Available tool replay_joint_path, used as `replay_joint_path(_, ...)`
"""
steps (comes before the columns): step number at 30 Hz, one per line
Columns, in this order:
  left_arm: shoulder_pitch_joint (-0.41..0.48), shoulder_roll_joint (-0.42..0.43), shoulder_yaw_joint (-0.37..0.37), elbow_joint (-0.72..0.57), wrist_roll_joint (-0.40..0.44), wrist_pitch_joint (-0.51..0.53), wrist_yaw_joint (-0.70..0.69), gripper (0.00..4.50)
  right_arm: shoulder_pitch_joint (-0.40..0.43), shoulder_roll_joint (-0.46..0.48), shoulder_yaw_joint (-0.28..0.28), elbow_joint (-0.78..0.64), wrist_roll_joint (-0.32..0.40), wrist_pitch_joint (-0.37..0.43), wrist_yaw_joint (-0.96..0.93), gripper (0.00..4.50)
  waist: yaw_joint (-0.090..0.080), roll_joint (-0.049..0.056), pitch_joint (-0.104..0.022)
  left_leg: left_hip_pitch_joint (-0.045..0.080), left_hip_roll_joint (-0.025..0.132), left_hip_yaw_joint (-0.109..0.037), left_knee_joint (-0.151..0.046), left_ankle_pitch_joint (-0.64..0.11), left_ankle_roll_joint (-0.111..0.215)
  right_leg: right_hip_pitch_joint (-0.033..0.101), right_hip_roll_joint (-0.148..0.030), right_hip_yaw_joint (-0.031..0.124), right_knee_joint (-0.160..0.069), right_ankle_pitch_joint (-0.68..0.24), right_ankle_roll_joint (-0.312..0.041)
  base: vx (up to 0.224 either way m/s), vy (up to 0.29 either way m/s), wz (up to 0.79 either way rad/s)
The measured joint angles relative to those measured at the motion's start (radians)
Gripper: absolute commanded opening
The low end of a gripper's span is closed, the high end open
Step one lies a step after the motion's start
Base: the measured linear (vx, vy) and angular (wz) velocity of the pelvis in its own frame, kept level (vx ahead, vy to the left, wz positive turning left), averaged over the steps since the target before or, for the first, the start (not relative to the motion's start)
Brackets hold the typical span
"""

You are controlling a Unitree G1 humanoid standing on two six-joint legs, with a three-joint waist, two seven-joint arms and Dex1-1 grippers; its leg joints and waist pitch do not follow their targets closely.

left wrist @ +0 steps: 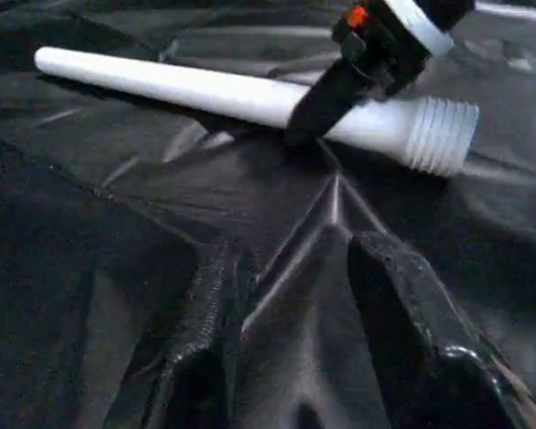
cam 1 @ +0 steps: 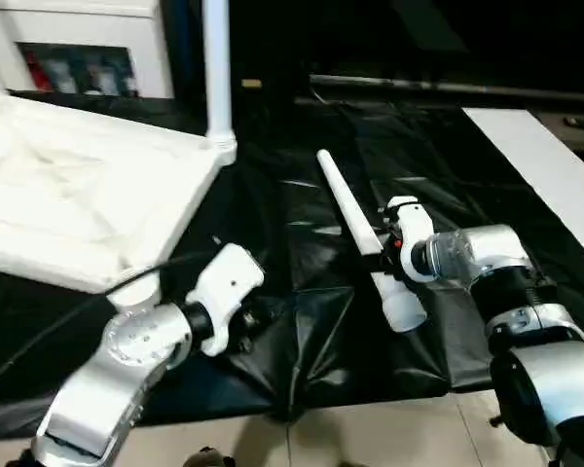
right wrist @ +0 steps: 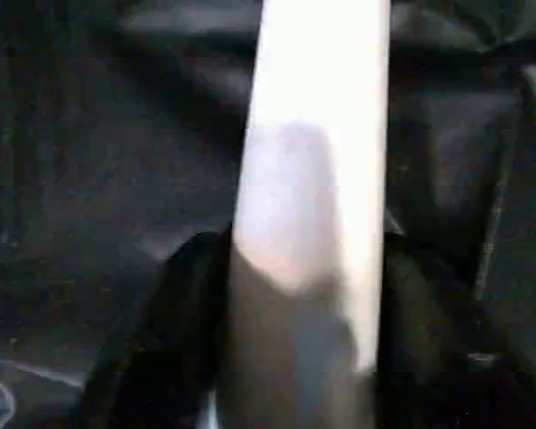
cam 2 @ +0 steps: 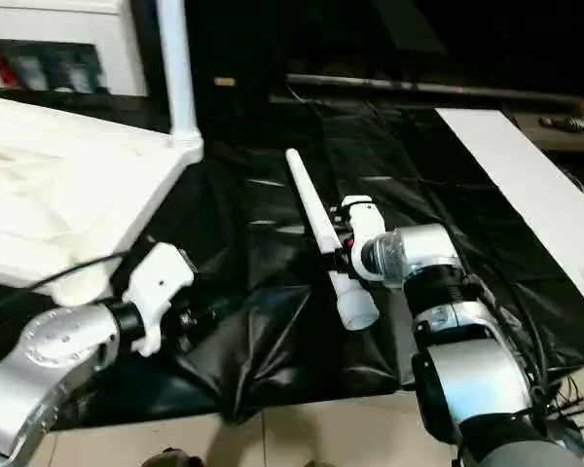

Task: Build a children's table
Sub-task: Pick table leg

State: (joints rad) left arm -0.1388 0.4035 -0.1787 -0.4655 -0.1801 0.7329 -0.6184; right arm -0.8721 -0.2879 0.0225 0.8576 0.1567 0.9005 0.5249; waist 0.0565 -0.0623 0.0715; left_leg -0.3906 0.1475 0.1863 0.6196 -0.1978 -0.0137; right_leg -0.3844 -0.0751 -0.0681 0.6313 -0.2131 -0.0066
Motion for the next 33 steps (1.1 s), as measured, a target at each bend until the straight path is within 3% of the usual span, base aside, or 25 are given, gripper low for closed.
replay_joint_path(4, -0.073, -0.064, 0.060, 0.029, -0.049, 0.042, 0.030, 2.68, 0.047, -0.002, -0.069, -0.051, 0.049, -0.071, 0.018, 1.98, 0.009, 0.000, 0.000, 0.002, 0.009, 0.012, -0.001, 0.003, -0.004, 0.000, 0.001, -0.001, 0.002, 0.000, 0.000, 0.000, 0.000, 0.00)
replay_joint_path(9, -0.206, -0.182, 0.145, 0.109, -0.156, 0.110, 0.059, 3.14, 0.180, 0.006, -0.189, -0.233, 0.161, -0.201, 0.096, 1.84, 0.032, 0.002, 0.001, 0.003, 0.009, 0.016, -0.001, 0.004, -0.006, 0.001, 0.000, 0.001, 0.001, 0.003, 0.000, 0.000, 0.000, 0.00)
replay_joint_path(16, -0.328, -0.338, 0.216, 0.161, -0.332, 0.267, 0.076, 3.77, 0.319, 0.022, -0.315, -0.552, 0.370, -0.164, 0.251, 1.83, 0.037, 0.003, 0.002, 0.003, 0.010, 0.016, -0.001, 0.004, -0.005, 0.001, 0.000, 0.001, 0.001, 0.003, 0.000, 0.000, 0.000, 0.00)
replay_joint_path(21, -0.467, -0.436, 0.340, 0.272, -0.442, 0.330, 0.142, 4.28, 0.436, 0.040, -0.324, -0.769, 0.546, -0.084, 0.365, 1.83, 0.036, 0.006, 0.002, 0.004, 0.010, 0.016, -0.001, 0.004, -0.005, 0.001, 0.000, 0.000, 0.000, 0.003, 0.000, 0.000, 0.000, 0.00)
replay_joint_path(24, -0.507, -0.460, 0.384, 0.312, -0.504, 0.343, 0.152, 4.40, 0.448, 0.039, -0.318, -0.818, 0.596, -0.065, 0.390, 1.83, 0.035, 0.007, 0.001, 0.005, 0.010, 0.015, -0.001, 0.004, -0.005, 0.001, 0.000, 0.000, 0.000, 0.003, 0.000, 0.000, 0.000, 0.00)
replay_joint_path(27, -0.558, -0.474, 0.426, 0.357, -0.563, 0.361, 0.153, 4.47, 0.456, 0.040, -0.308, -0.841, 0.629, -0.042, 0.406, 1.83, 0.039, 0.007, 0.001, 0.005, 0.010, 0.015, -0.001, 0.004, -0.005, 0.001, 0.000, -0.001, 0.000, 0.003, 0.000, 0.000, 0.000, 0.00)
replay_joint_path(33, -0.597, -0.487, 0.434, 0.424, -0.569, 0.375, 0.158, 4.50, 0.477, 0.050, -0.277, -0.877, 0.641, -0.013, 0.415, 1.83, 0.052, 0.007, 0.001, 0.004, 0.010, 0.015, -0.001, 0.003, -0.005, 0.001, 0.000, -0.001, -0.002, 0.003, 0.000, 0.000, 0.000, 0.00)
